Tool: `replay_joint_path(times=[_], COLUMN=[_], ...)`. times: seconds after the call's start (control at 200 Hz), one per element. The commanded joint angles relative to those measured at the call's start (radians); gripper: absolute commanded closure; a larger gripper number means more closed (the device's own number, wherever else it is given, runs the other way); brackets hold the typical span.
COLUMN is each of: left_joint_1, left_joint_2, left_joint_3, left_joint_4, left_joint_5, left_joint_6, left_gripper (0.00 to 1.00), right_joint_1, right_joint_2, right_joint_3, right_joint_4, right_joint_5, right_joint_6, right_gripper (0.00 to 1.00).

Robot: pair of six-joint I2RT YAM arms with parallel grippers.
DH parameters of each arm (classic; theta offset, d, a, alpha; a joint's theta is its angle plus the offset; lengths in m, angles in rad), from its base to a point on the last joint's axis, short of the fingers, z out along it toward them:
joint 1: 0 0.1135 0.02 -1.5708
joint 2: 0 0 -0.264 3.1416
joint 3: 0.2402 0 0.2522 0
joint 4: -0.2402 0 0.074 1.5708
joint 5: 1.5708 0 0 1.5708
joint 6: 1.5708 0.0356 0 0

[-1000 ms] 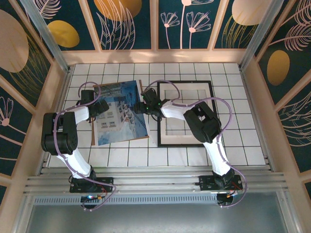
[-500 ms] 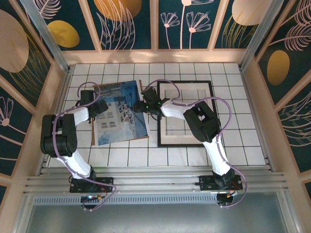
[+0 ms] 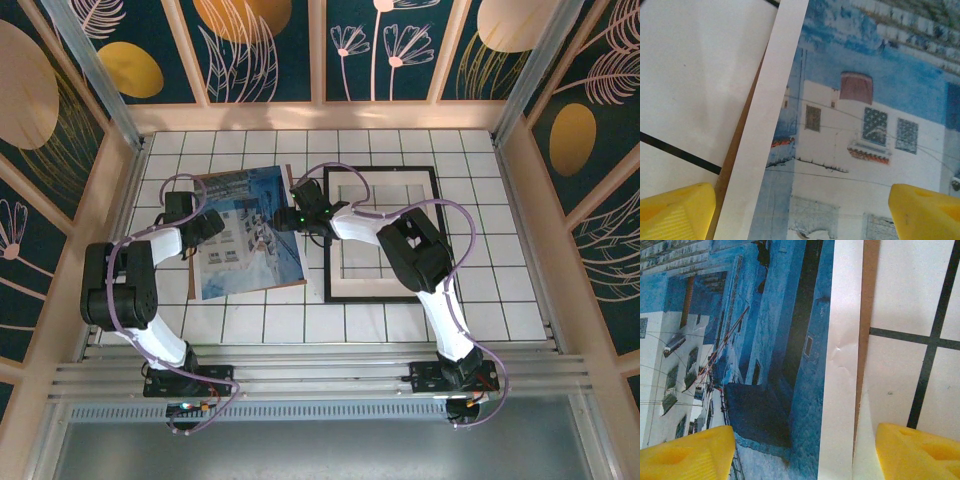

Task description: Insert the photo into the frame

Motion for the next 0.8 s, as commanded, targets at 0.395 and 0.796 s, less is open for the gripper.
replay_joint_path(times=[0.395, 0.796], left_joint_1=[0.0, 0.0], left_joint_2=[0.034, -0.01], left_joint_3=[-0.034, -0.081], left_joint_4=[0.07, 0.153], left_joint_5=[0.158, 0.268], left_joint_6=[-0.014, -0.072], left_gripper=[0.15, 0.15], right_joint_1=[-0.003, -0.04], right_joint_2=[0.062, 0.007], right_joint_3=[0.038, -0.011], right_joint_4=[0.022, 0.118], right_joint_5=[-0.137, -0.238], right_joint_6=[0.086, 0.18], right_gripper=[0.28, 0.32])
